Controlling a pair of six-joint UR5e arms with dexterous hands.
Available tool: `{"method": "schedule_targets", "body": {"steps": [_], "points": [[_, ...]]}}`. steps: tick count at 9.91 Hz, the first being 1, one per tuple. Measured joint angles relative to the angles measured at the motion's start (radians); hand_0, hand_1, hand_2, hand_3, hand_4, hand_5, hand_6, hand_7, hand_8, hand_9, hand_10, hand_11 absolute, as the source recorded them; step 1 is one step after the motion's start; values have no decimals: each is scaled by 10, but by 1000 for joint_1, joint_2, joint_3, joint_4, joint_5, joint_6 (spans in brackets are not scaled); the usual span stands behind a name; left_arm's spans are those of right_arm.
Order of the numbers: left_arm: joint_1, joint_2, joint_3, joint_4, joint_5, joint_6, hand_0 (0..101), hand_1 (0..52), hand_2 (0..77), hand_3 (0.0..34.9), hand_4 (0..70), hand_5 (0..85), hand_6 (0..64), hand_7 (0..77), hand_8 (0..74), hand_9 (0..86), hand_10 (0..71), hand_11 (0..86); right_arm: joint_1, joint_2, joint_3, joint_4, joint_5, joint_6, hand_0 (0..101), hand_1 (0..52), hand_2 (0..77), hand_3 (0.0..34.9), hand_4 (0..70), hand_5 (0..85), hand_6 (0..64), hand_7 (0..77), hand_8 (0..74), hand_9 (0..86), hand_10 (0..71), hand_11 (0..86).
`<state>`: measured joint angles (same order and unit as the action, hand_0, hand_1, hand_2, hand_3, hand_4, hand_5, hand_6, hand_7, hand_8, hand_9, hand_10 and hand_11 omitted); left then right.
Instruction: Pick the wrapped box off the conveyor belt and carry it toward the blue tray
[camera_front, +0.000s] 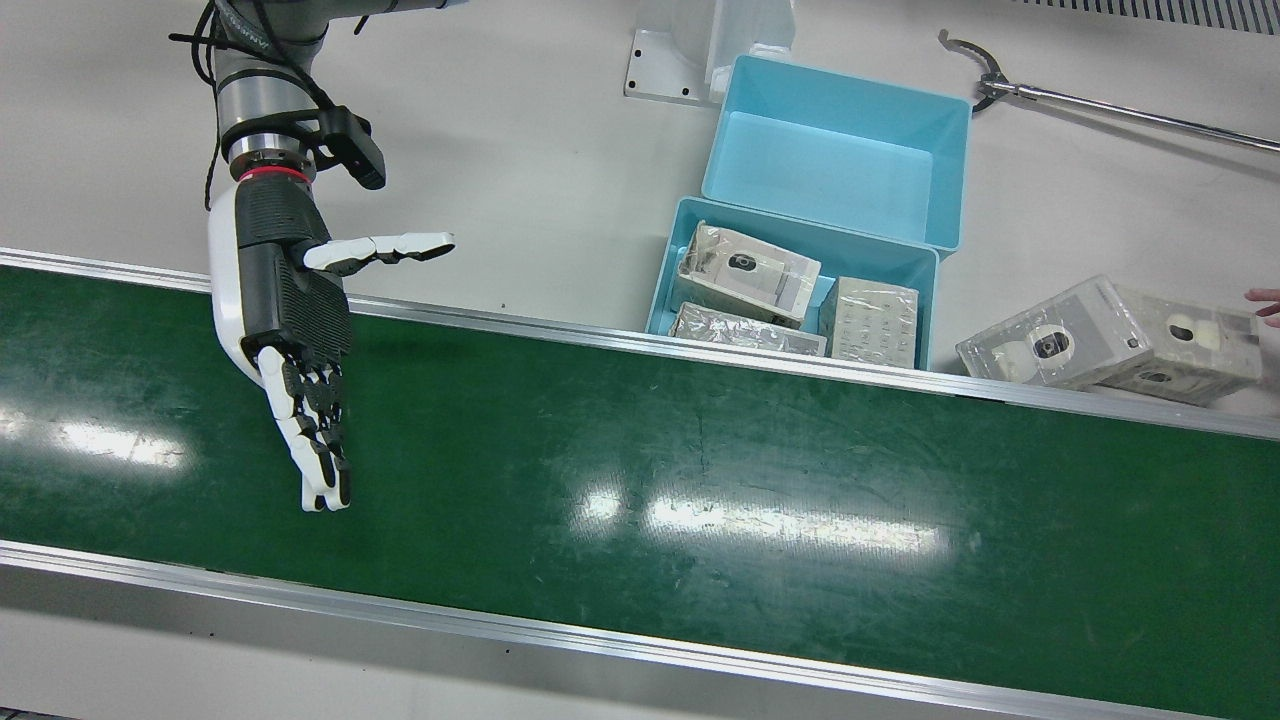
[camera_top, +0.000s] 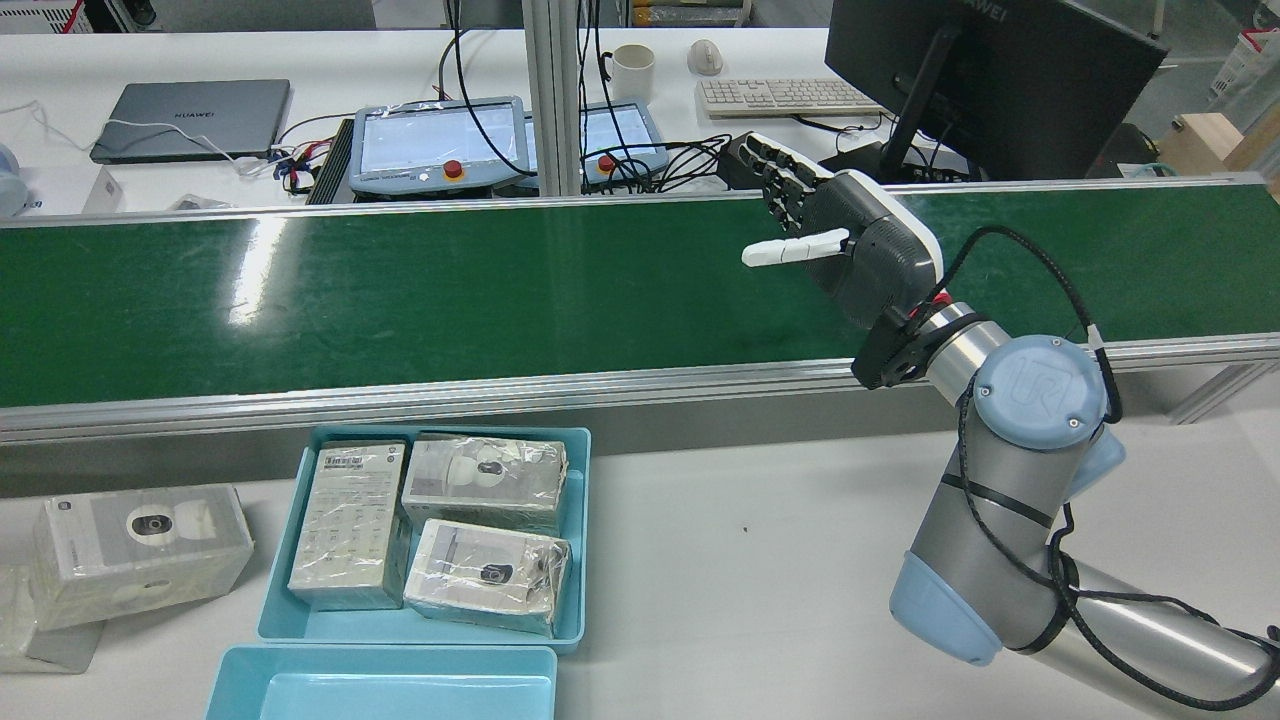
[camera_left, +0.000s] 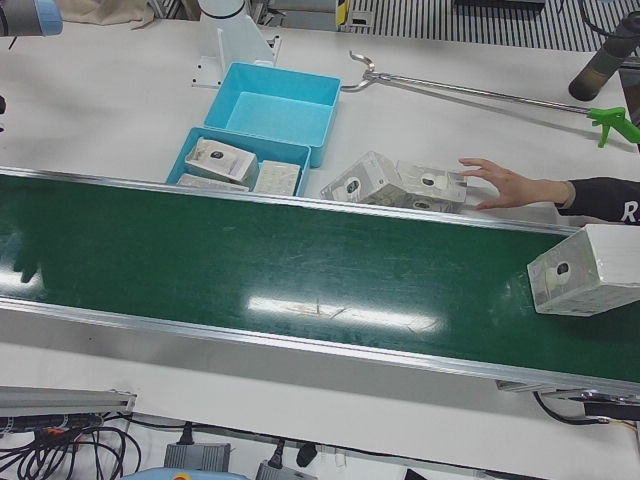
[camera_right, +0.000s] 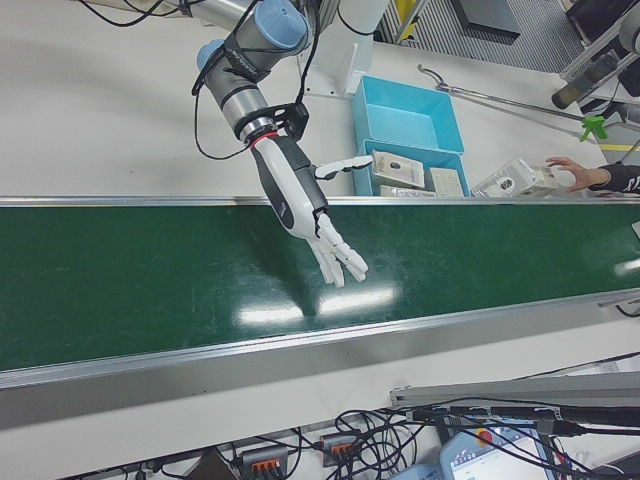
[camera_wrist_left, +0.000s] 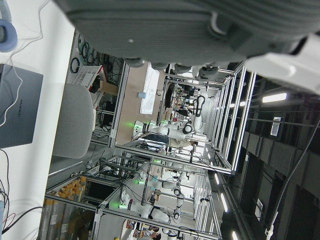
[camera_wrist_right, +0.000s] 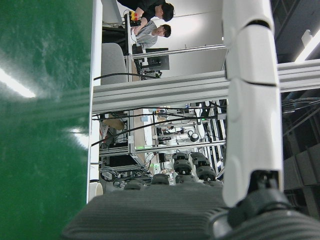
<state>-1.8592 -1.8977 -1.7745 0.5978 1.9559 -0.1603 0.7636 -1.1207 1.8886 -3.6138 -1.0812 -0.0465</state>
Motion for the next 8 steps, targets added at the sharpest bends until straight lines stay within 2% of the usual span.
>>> {"method": "schedule_targets", "body": {"steps": [1, 3, 8], "points": [[0, 0, 0, 0, 0, 0, 0, 0, 5, 0, 0, 11, 5, 5, 5, 0, 5, 5, 11, -4, -1, 22, 0, -1, 490, 180, 76, 0, 27, 87, 5, 0, 0, 11, 0, 5], [0, 0, 0, 0, 0, 0, 0, 0, 11, 0, 0, 11, 5, 5, 5, 0, 0, 5, 20, -7, -2, 40, -3, -9, 492, 175, 93, 0, 38, 87, 5, 5, 0, 11, 0, 5], [0, 0, 0, 0, 0, 0, 0, 0, 11, 0, 0, 11, 0, 5, 5, 0, 5, 5, 20, -4, -4, 44, -5, -24, 492, 180, 93, 0, 38, 93, 5, 0, 0, 11, 0, 5]]}}
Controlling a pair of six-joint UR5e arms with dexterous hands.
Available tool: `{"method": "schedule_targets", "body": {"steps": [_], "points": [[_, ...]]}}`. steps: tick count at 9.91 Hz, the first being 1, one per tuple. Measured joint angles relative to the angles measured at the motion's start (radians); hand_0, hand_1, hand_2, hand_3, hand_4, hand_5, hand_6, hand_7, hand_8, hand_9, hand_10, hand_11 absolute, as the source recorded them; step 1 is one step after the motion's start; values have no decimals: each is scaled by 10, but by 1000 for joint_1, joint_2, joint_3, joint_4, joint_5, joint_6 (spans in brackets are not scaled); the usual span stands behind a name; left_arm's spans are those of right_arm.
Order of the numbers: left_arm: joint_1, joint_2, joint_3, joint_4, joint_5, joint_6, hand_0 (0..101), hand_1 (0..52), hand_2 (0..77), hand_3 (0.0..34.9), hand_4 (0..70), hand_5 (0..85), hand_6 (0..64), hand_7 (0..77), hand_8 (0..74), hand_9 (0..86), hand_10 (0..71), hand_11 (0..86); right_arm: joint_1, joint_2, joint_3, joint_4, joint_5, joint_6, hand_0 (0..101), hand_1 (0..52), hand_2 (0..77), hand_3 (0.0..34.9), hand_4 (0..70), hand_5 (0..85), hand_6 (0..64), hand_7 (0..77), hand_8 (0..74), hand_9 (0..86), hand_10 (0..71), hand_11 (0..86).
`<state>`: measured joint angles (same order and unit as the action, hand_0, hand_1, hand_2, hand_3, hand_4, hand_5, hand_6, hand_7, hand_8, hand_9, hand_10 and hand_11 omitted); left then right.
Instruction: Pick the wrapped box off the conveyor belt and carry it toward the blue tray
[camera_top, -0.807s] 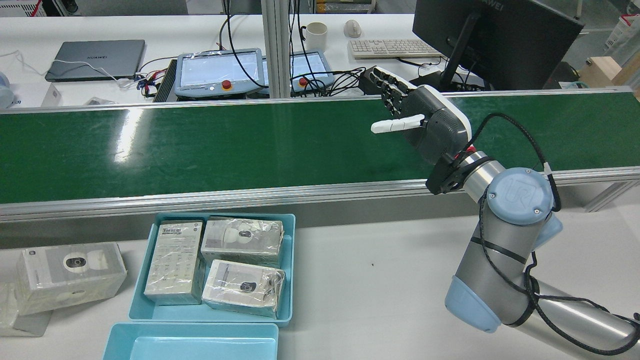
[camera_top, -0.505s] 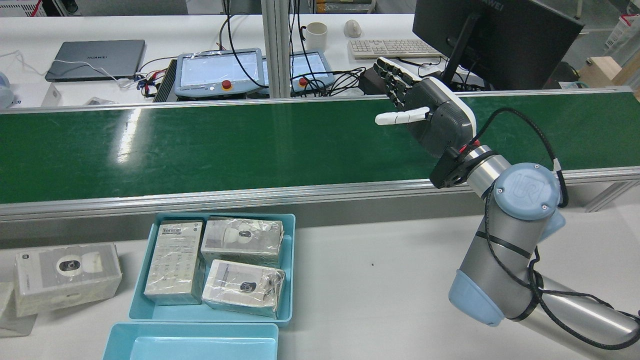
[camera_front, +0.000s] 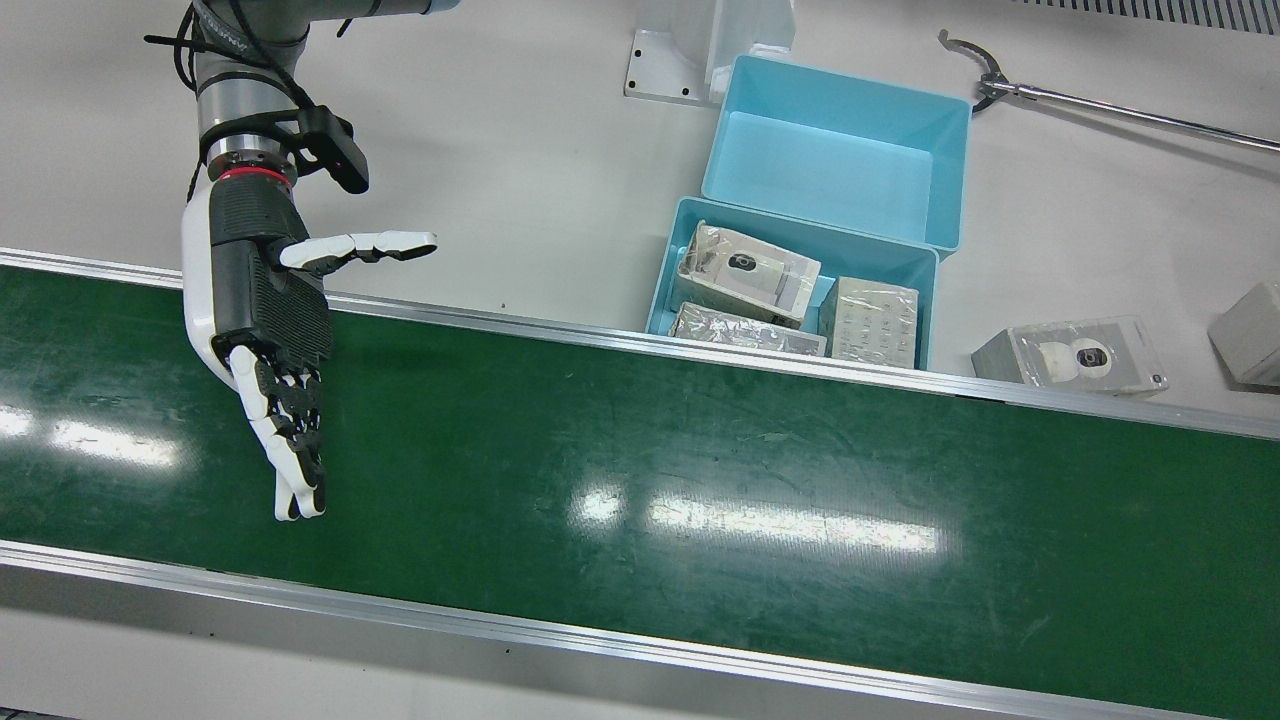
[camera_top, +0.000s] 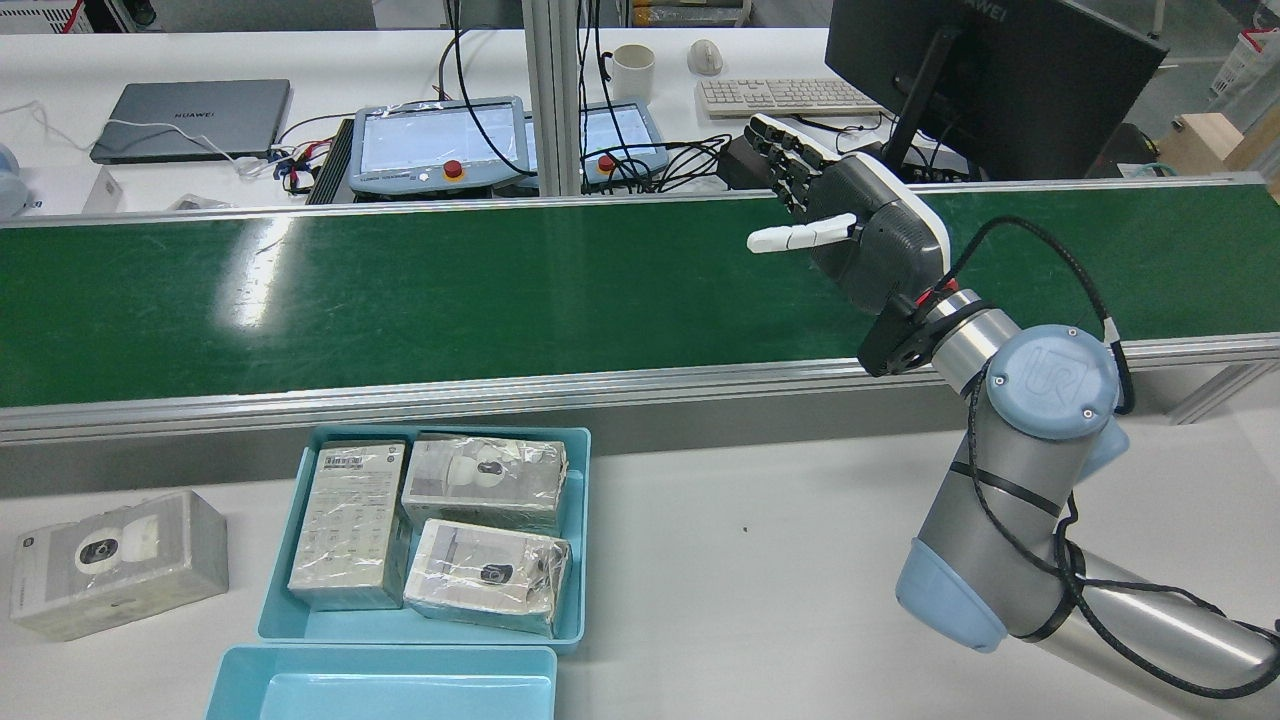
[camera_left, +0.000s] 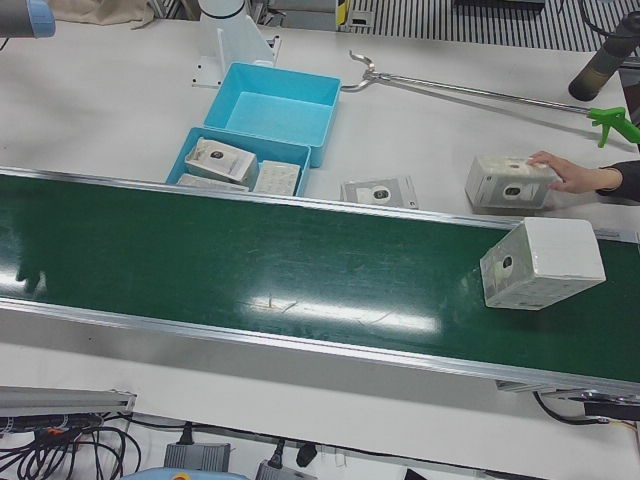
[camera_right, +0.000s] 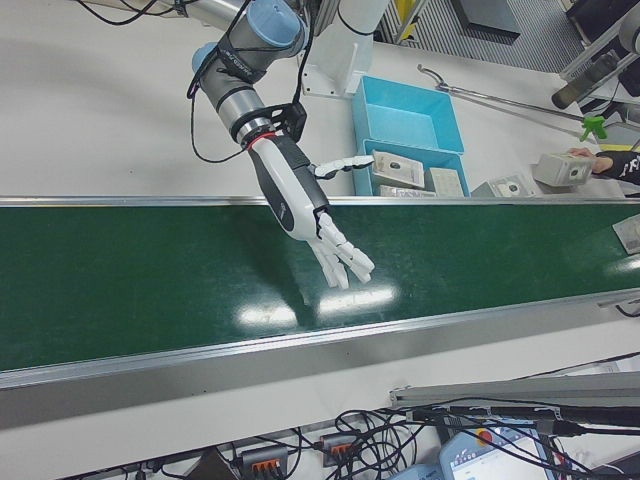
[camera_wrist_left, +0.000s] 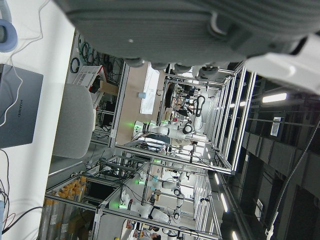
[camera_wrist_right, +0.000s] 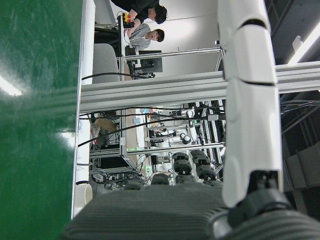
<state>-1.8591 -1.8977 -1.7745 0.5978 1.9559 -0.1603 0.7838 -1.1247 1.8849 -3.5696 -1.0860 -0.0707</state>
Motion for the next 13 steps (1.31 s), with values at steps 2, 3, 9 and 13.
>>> {"method": "schedule_targets", "body": {"steps": [2, 3, 9, 13], "points": [[0, 0, 0, 0, 0, 0, 0, 0, 11, 0, 0, 11, 5, 5, 5, 0, 5, 5, 3, 1, 1, 0, 0, -2, 497, 175, 93, 0, 38, 93, 5, 0, 0, 11, 0, 5], [0, 0, 0, 0, 0, 0, 0, 0, 5, 0, 0, 11, 5, 5, 5, 5, 5, 5, 3, 0, 2, 0, 0, -1, 495, 175, 71, 0, 38, 98, 5, 0, 0, 11, 0, 5], [0, 0, 0, 0, 0, 0, 0, 0, 5, 0, 0, 11, 5, 5, 5, 5, 5, 5, 2, -7, -1, 1, 1, 3, 485, 158, 65, 0, 16, 98, 5, 0, 0, 11, 0, 11], [0, 0, 0, 0, 0, 0, 0, 0, 11, 0, 0, 11, 5, 5, 5, 0, 5, 5, 2, -7, 1, 2, 1, 2, 485, 158, 65, 0, 16, 87, 5, 0, 0, 11, 0, 5]]}}
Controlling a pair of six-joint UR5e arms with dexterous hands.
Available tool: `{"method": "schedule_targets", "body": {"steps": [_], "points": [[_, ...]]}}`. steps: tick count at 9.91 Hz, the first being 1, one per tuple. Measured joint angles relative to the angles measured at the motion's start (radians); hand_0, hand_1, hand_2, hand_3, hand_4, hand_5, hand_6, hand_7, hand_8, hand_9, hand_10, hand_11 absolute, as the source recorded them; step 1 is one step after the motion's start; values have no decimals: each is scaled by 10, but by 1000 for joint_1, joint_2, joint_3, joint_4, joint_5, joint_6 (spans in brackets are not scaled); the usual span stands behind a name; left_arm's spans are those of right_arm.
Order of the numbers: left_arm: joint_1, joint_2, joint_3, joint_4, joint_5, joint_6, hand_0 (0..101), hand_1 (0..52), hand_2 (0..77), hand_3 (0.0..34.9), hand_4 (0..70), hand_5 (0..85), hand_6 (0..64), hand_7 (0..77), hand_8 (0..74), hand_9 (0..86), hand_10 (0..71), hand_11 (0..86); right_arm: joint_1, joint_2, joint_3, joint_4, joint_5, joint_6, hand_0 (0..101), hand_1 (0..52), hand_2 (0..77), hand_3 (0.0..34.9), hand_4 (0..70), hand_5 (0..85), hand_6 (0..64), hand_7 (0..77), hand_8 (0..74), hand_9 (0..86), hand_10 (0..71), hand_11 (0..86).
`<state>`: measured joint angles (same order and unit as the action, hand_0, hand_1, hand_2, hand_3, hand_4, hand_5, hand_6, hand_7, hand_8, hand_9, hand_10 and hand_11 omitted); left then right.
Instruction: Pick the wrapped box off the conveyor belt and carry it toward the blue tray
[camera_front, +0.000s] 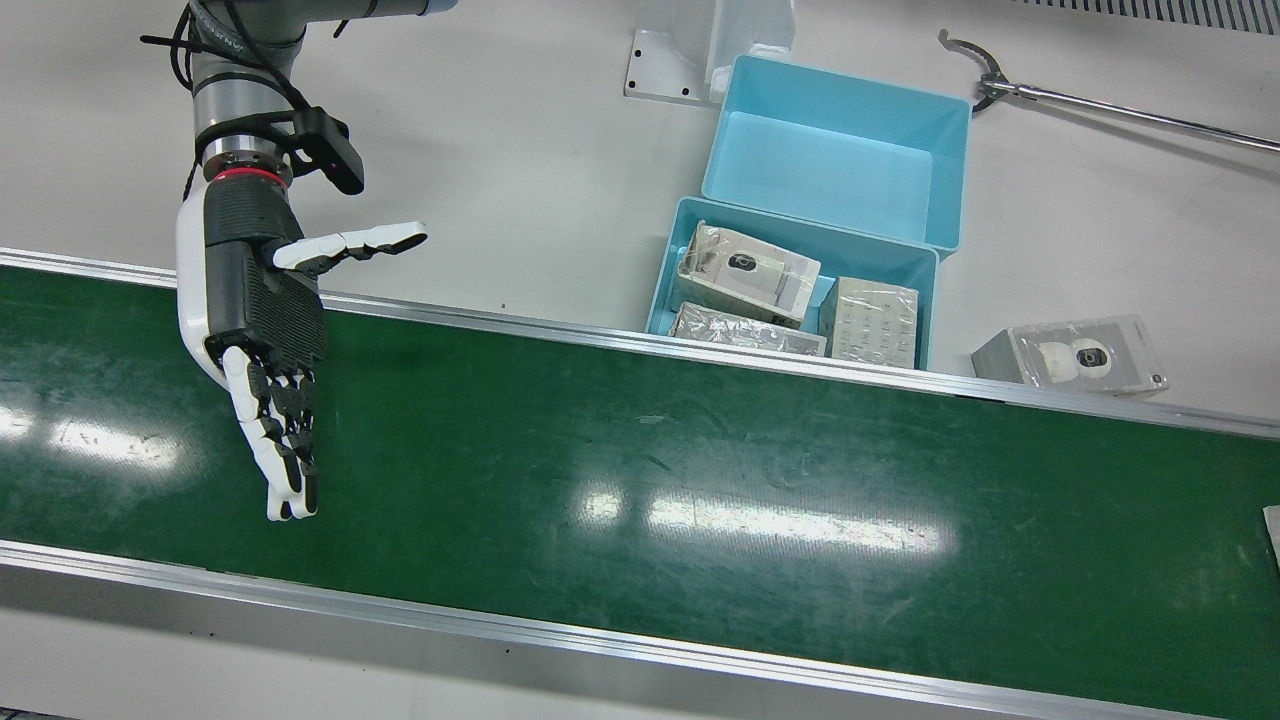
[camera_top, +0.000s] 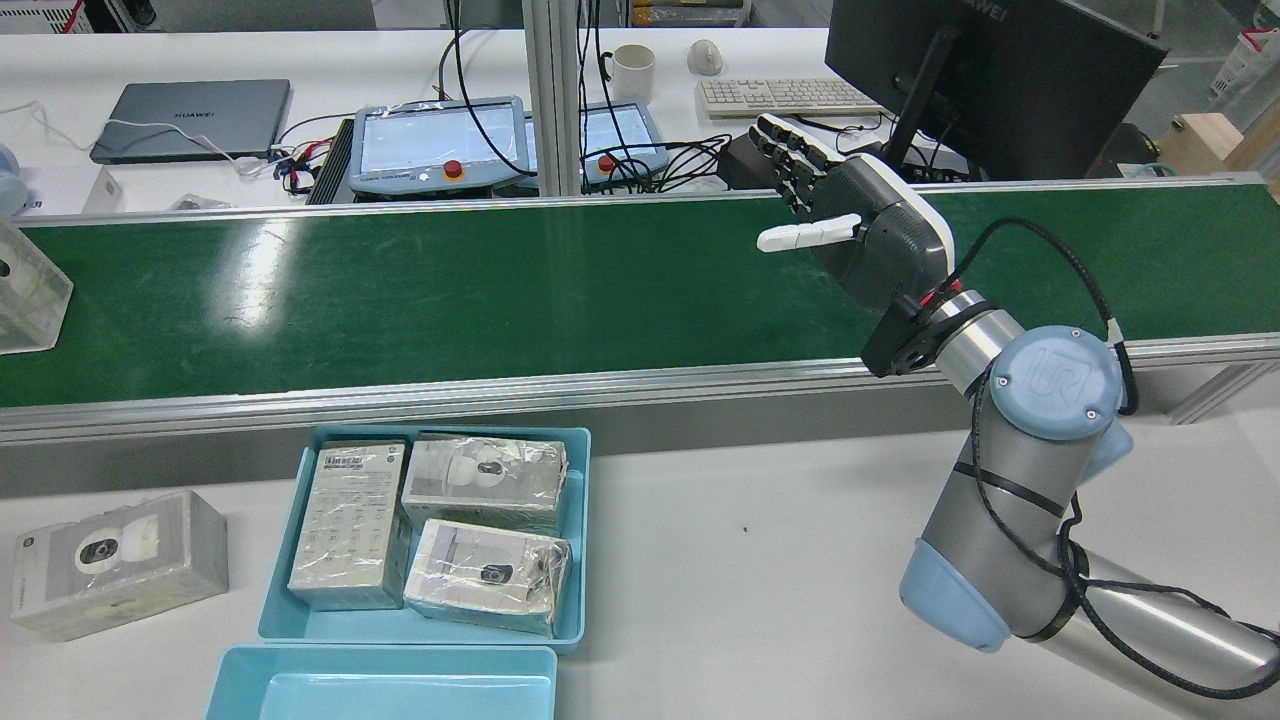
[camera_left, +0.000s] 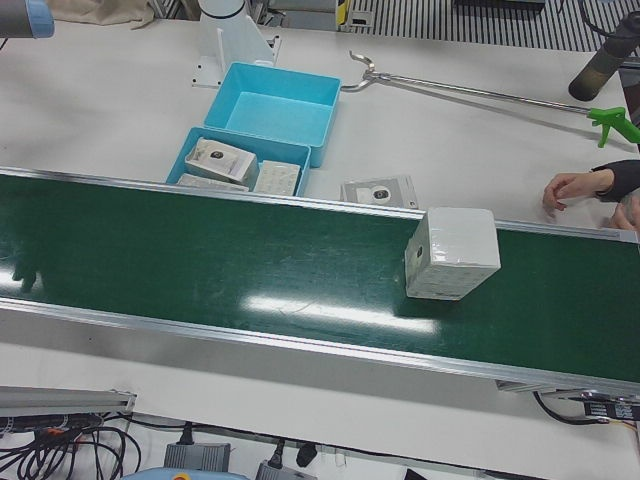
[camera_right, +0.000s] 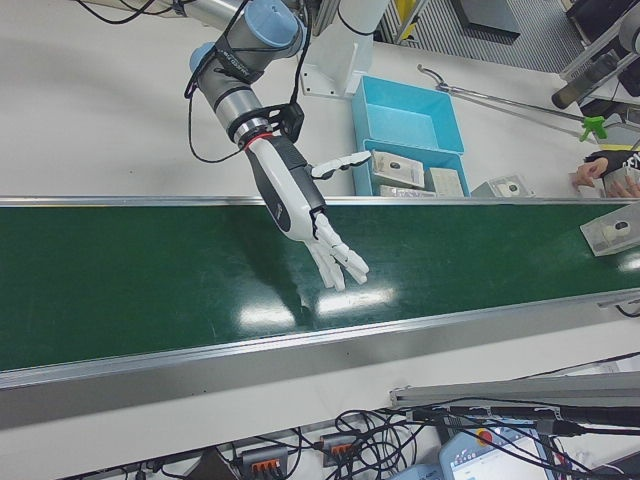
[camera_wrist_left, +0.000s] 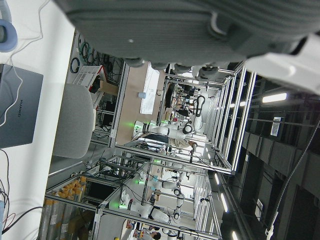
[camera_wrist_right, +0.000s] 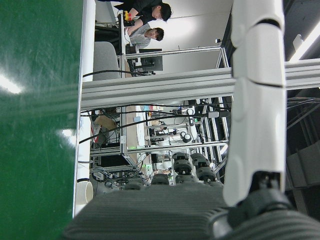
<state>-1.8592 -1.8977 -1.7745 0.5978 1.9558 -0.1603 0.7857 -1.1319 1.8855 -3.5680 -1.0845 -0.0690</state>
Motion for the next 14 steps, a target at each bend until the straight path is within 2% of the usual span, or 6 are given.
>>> {"method": "schedule_targets", "body": {"steps": [10, 14], "points": [[0, 0, 0, 0, 0, 0, 0, 0, 11, 0, 0, 11, 5, 5, 5, 0, 5, 5, 1, 0, 2, 0, 0, 7, 483, 158, 49, 0, 5, 93, 5, 5, 0, 11, 0, 5], [0, 0, 0, 0, 0, 0, 0, 0, 5, 0, 0, 11, 5, 5, 5, 5, 5, 5, -5, 4, -3, 0, 0, 0, 484, 158, 65, 0, 33, 104, 5, 0, 0, 11, 0, 5]]}}
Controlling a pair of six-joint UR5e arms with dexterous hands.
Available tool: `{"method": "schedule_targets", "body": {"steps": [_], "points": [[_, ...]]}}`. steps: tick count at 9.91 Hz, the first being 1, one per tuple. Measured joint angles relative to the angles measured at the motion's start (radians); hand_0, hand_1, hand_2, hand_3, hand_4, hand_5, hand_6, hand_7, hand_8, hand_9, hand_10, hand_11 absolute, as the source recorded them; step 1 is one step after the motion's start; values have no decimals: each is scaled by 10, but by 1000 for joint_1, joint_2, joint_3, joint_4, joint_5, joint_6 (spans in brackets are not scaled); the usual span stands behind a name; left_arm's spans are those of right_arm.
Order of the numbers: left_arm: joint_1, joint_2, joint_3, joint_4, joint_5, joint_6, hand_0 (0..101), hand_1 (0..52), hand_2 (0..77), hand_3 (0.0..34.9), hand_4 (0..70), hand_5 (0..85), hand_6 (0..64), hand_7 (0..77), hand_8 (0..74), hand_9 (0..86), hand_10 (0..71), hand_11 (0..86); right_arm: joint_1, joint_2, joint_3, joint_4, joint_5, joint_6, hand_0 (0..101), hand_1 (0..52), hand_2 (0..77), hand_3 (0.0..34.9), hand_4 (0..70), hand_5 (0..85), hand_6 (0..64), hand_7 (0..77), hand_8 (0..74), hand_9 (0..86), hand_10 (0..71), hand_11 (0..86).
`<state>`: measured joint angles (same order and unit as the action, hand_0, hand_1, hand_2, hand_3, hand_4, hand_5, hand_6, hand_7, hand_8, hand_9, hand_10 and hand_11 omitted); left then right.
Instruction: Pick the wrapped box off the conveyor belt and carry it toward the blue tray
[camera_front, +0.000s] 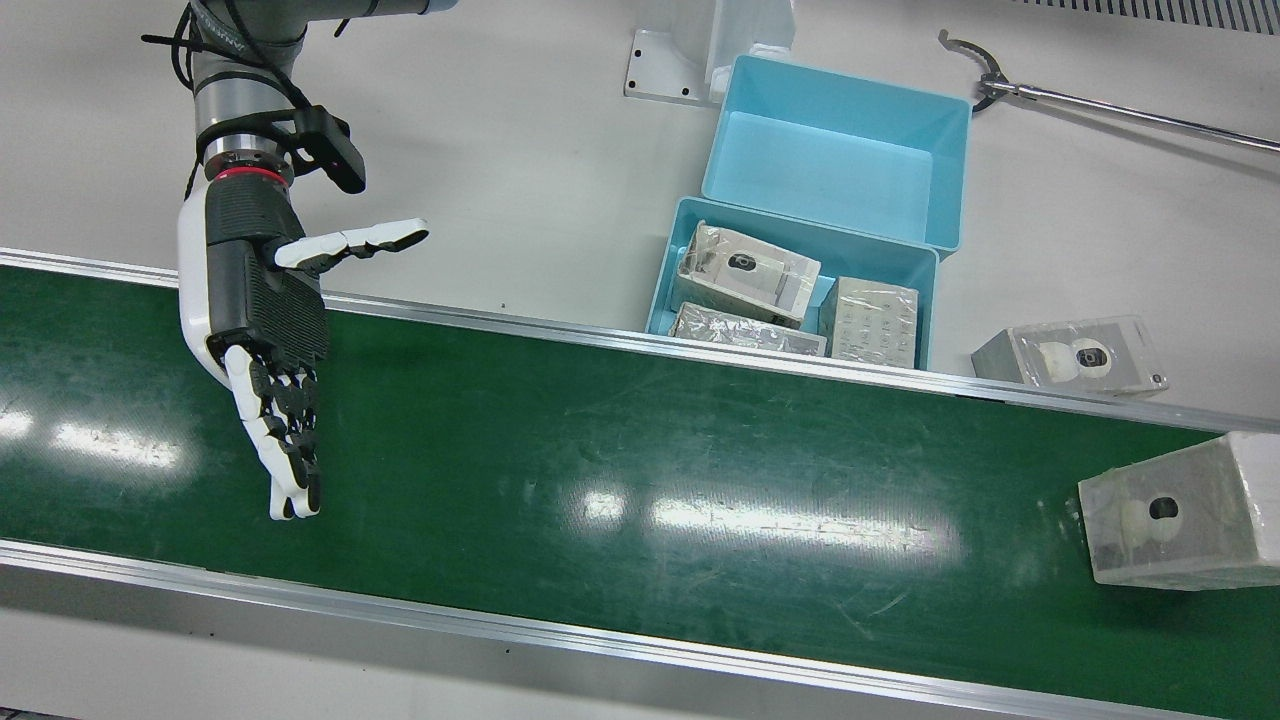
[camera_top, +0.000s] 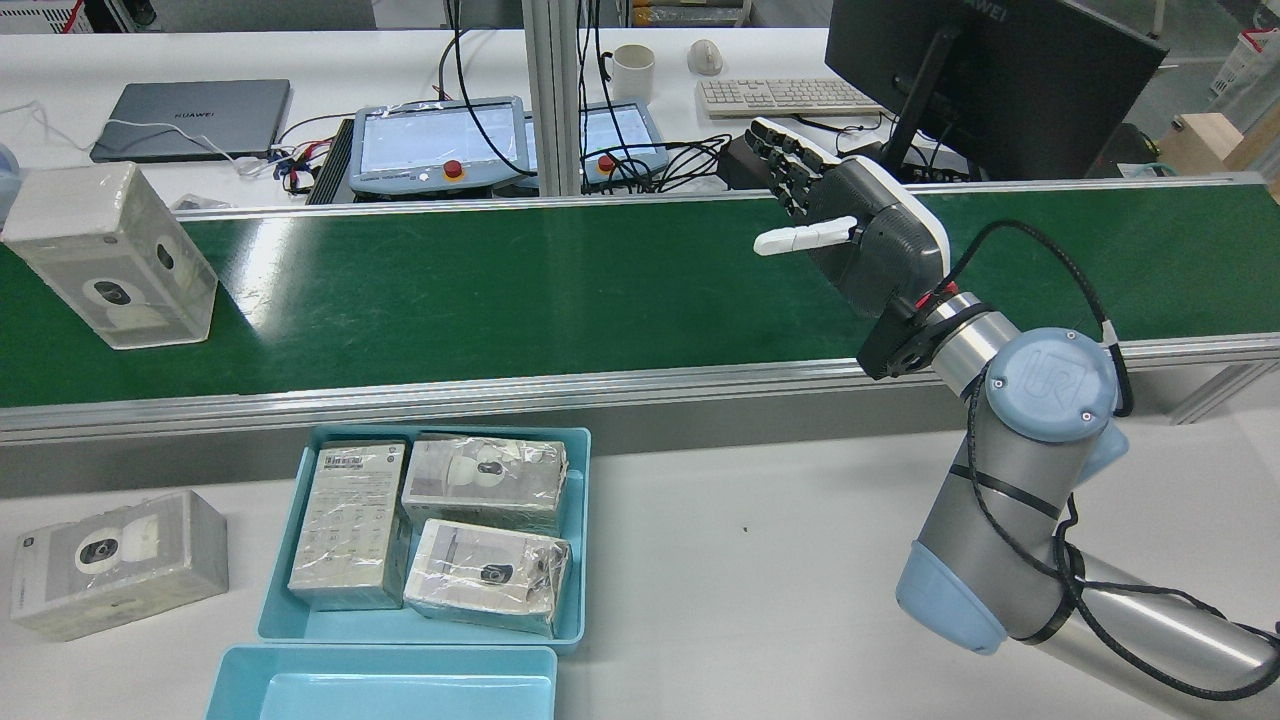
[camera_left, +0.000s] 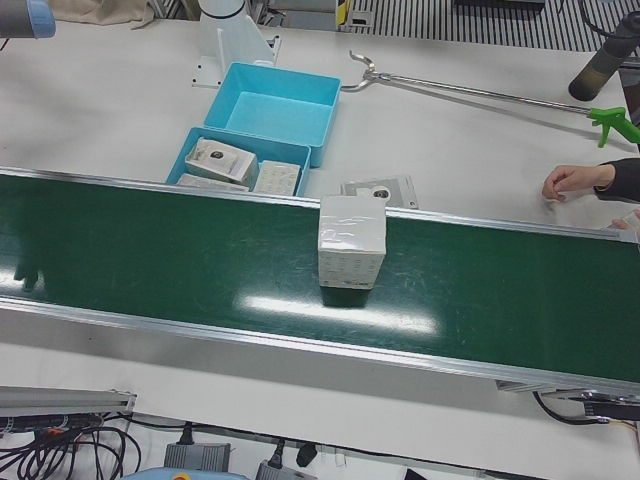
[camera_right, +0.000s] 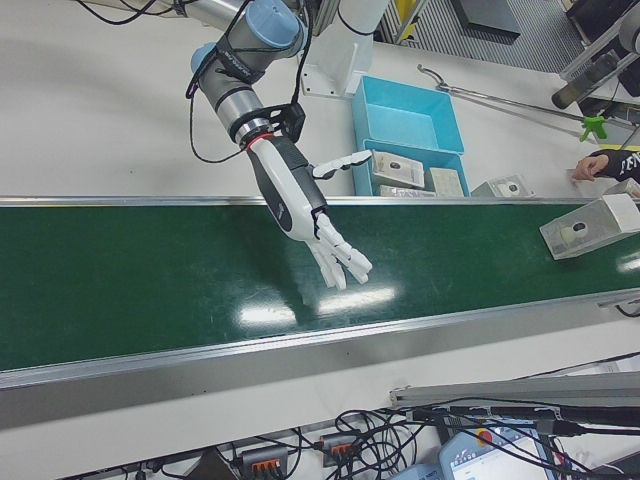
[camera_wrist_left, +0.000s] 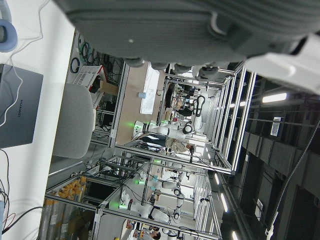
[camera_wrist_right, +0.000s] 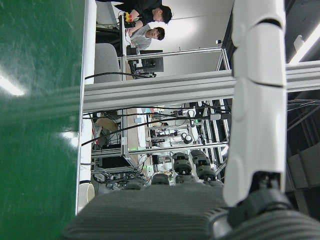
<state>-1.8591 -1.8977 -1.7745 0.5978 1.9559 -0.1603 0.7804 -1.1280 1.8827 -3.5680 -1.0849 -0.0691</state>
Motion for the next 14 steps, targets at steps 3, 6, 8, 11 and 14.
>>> {"method": "schedule_targets", "body": {"steps": [3, 6, 8, 11, 14], "points": [[0, 0, 0, 0, 0, 0, 0, 0, 11, 0, 0, 11, 5, 5, 5, 0, 5, 5, 0, -5, -1, 10, -2, 6, 484, 158, 65, 0, 33, 104, 5, 5, 0, 11, 0, 5], [0, 0, 0, 0, 0, 0, 0, 0, 11, 0, 0, 11, 5, 5, 5, 5, 5, 5, -4, -9, -1, 15, -3, 1, 485, 158, 60, 0, 33, 104, 5, 5, 0, 11, 0, 11], [0, 0, 0, 0, 0, 0, 0, 0, 11, 0, 0, 11, 5, 5, 5, 0, 5, 5, -6, -9, -3, 15, -3, -4, 484, 158, 65, 0, 44, 104, 5, 5, 0, 11, 0, 5], [0, 0, 0, 0, 0, 0, 0, 0, 5, 0, 0, 11, 5, 5, 5, 0, 5, 5, -8, -3, -5, 15, -2, -19, 482, 153, 82, 0, 65, 115, 5, 5, 0, 16, 0, 5], [0, 0, 0, 0, 0, 0, 0, 0, 5, 0, 0, 11, 5, 5, 5, 0, 0, 5, -9, 4, -3, 15, -1, -27, 484, 153, 82, 0, 71, 115, 5, 11, 0, 16, 0, 5]]}}
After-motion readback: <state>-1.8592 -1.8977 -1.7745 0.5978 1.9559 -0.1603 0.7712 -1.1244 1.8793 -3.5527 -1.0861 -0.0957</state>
